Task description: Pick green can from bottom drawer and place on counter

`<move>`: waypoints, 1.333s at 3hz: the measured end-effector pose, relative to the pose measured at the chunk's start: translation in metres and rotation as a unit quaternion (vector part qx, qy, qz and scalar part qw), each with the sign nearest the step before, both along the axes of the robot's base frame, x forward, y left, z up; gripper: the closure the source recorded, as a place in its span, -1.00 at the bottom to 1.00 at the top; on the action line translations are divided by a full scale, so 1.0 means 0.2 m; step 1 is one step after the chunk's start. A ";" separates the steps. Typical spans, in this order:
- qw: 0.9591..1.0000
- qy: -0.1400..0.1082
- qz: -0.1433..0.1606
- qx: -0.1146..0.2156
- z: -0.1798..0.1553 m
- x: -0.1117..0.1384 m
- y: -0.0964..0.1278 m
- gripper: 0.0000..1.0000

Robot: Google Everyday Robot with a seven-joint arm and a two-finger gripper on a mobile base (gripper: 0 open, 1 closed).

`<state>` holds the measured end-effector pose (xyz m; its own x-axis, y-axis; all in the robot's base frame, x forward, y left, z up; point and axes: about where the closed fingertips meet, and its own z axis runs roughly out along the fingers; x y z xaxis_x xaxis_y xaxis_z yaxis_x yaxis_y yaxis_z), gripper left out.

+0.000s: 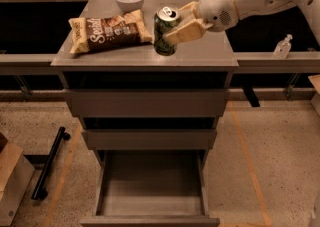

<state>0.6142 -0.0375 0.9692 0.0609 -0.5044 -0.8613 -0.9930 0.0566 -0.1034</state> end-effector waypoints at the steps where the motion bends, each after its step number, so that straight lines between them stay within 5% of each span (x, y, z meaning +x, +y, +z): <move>1: 0.996 -0.009 -0.082 0.027 0.00 0.20 -0.09 1.00; 2: 0.989 -0.004 -0.140 0.047 -0.04 0.40 -0.14 1.00; 4: 0.978 0.038 -0.200 0.040 -0.22 0.65 -0.18 0.20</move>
Offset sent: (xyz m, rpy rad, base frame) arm 0.1284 -0.0483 -0.0156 0.1451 -0.0023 -0.4360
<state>0.7450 -0.0726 0.9251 -0.1925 -0.4049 -0.8939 -0.8944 0.4472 -0.0099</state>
